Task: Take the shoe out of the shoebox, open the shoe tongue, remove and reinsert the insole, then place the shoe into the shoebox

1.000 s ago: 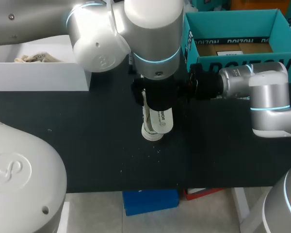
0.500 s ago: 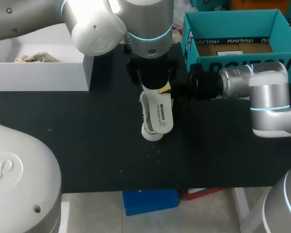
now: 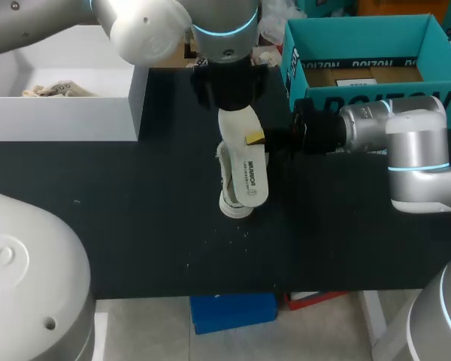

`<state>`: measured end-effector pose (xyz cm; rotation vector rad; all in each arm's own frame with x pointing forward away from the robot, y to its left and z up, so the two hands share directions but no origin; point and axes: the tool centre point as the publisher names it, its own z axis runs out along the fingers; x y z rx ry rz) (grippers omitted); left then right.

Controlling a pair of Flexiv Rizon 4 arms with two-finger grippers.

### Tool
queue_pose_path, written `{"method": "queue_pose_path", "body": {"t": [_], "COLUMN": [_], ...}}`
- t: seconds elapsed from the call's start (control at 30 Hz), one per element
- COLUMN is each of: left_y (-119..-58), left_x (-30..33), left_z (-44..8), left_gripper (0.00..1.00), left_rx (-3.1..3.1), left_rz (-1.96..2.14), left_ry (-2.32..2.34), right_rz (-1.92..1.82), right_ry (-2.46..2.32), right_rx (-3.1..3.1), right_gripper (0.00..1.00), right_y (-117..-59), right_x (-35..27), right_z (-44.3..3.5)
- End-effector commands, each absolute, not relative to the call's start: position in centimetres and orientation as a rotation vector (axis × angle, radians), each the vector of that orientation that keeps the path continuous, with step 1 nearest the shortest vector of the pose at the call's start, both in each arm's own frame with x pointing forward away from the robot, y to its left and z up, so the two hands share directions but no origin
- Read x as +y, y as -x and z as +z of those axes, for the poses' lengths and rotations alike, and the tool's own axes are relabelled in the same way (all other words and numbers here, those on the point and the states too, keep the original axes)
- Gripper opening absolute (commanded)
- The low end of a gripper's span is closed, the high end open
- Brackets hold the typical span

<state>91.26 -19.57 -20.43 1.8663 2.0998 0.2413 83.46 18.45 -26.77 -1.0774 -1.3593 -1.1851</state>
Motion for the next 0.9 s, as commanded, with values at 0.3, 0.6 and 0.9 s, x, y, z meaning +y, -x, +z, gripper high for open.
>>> {"method": "queue_pose_path", "body": {"t": [0.3,0.6,0.9], "left_y": [-94.5,-89.4,-83.4], "left_x": [-20.0,-20.3,-20.4], "left_z": [-19.9,-20.1,-19.8], "left_gripper": [1.00,1.00,1.00], "left_rx": [2.161,2.161,2.146], "left_rz": [0.184,0.131,0.098], "left_ry": [-1.814,-1.803,-1.802], "right_rz": [-1.185,-1.185,-1.185], "right_ry": [1.077,1.077,1.077], "right_rx": [-1.359,-1.359,-1.359], "right_gripper": [0.00,0.00,0.00], "right_y": [-83.5,-83.5,-83.5], "right_x": [18.6,18.6,18.6], "right_z": [-26.8,-26.8,-26.8]}}
